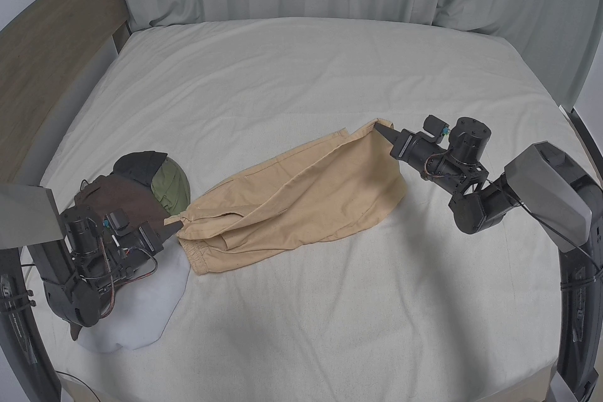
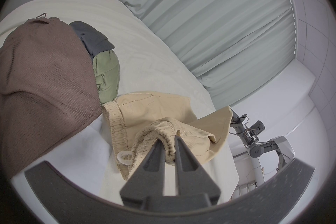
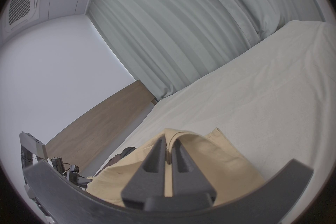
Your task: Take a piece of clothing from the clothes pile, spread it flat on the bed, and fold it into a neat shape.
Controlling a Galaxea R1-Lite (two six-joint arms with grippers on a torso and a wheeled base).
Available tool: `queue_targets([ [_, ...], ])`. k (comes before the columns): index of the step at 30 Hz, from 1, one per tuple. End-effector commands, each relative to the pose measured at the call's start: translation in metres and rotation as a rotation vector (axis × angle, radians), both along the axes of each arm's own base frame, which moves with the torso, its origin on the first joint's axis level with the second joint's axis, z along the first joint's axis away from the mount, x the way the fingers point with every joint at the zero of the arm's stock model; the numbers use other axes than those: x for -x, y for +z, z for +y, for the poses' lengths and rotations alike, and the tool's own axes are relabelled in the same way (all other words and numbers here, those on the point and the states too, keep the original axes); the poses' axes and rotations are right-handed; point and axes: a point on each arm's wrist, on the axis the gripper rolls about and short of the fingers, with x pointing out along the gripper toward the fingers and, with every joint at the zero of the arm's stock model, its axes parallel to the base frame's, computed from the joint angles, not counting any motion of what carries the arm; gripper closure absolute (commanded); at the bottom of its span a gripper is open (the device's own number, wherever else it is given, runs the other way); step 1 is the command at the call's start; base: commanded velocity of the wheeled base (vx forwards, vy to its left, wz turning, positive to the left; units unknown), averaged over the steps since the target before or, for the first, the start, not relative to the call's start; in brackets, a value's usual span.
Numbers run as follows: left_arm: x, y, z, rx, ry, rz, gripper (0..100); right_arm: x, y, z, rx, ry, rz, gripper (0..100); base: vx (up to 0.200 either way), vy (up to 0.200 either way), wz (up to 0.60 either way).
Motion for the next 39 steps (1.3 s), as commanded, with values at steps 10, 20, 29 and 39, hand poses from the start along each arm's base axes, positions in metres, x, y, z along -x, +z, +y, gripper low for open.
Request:
queue_targets([
  [10,-0.005,-0.005,0.001,0.001,0.007,0.005,100,-0.011,-0.002,0.003,0.003,-0.003,0.006,100,0.000,0.000,0.00],
  [20,-0.011,-0.009,0.003,0.003,0.037,0.009,100,-0.021,-0.007,0.007,0.007,0.000,0.007,100,0.000,0.000,0.00],
  [29,-0.018,-0.016,0.002,0.005,0.047,0.017,100,-0.027,-0.012,0.011,0.009,0.001,0.003,100,0.000,0.000,0.00],
  [39,-0.024,-0.019,0.003,0.007,0.070,0.013,100,-0.029,-0.020,0.016,0.019,0.008,0.009,100,0.000,0.000,0.00],
])
